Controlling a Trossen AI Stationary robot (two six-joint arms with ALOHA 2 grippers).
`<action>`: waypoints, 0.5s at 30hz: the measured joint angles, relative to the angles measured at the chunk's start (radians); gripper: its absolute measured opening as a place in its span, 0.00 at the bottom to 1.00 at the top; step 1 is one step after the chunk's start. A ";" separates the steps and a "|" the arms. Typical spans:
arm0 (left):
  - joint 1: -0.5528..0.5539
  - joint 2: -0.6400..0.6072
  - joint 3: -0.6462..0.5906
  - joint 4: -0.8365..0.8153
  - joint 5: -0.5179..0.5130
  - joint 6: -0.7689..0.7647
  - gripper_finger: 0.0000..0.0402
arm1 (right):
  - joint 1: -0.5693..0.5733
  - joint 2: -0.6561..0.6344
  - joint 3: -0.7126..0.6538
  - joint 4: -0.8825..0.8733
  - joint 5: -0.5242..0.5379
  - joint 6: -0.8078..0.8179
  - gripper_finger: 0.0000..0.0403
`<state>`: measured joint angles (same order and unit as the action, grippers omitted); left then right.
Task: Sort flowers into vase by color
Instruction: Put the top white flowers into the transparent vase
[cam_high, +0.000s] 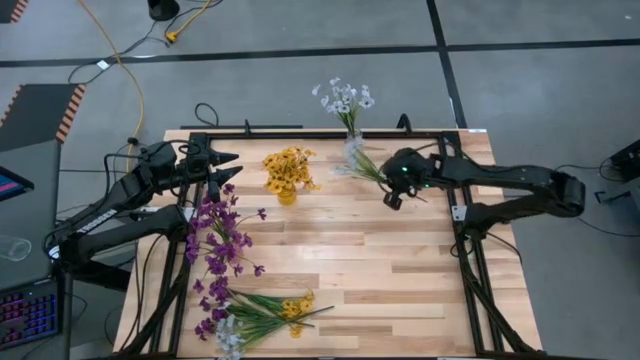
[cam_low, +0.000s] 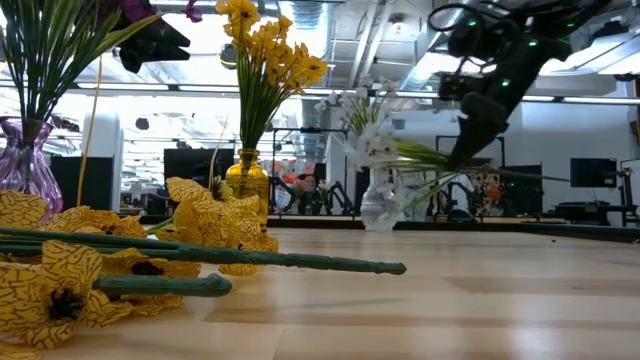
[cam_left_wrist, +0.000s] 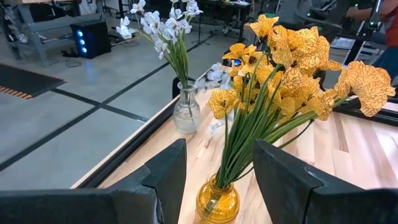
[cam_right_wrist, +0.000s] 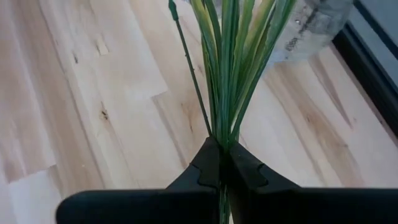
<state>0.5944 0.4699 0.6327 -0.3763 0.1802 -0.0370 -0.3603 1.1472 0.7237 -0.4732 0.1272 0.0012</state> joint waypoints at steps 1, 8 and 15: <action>0.000 0.000 0.000 0.000 -0.001 0.002 0.42 | 0.002 -0.025 -0.016 0.007 0.000 0.013 0.08; 0.000 0.000 0.000 0.000 -0.001 0.003 0.42 | 0.025 -0.187 -0.090 0.111 0.001 0.060 0.08; 0.000 0.000 0.000 0.000 -0.001 0.003 0.42 | 0.041 -0.301 -0.130 0.260 0.011 0.032 0.08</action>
<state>0.5941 0.4702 0.6327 -0.3767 0.1791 -0.0338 -0.3195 0.8466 0.5938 -0.2128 0.1385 0.0332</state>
